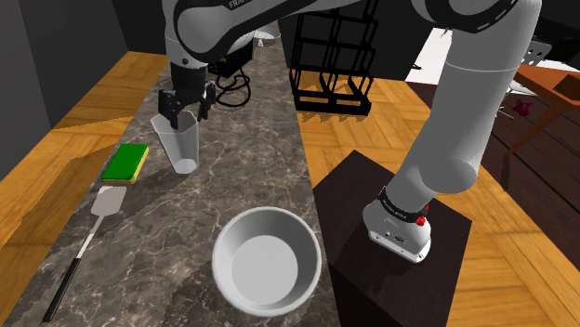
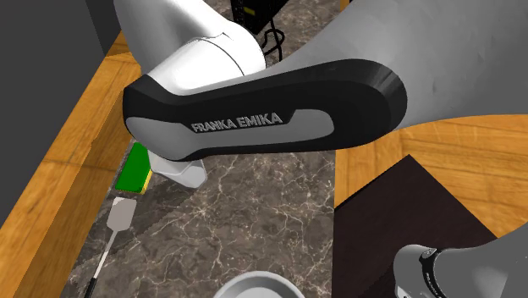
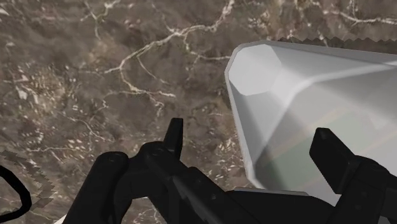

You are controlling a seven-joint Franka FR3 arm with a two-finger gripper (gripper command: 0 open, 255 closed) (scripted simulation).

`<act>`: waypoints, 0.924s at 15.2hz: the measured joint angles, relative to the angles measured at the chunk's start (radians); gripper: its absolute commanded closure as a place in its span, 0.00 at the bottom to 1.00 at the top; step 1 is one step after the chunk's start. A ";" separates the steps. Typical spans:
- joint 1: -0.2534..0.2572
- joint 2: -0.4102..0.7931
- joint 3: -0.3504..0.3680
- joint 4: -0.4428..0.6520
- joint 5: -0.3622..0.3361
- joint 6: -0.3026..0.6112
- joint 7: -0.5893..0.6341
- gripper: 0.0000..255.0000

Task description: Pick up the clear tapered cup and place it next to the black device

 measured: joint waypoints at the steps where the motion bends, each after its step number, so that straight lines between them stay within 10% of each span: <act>1: 0.000 0.000 0.000 0.000 0.000 0.001 0.000 0.00; 3: 0.000 0.001 0.000 -0.001 0.000 0.001 0.000 0.00; 4: 0.000 0.001 0.000 -0.001 0.000 0.002 0.000 1.00; 14: 0.000 0.001 0.000 -0.001 0.000 0.001 0.000 1.00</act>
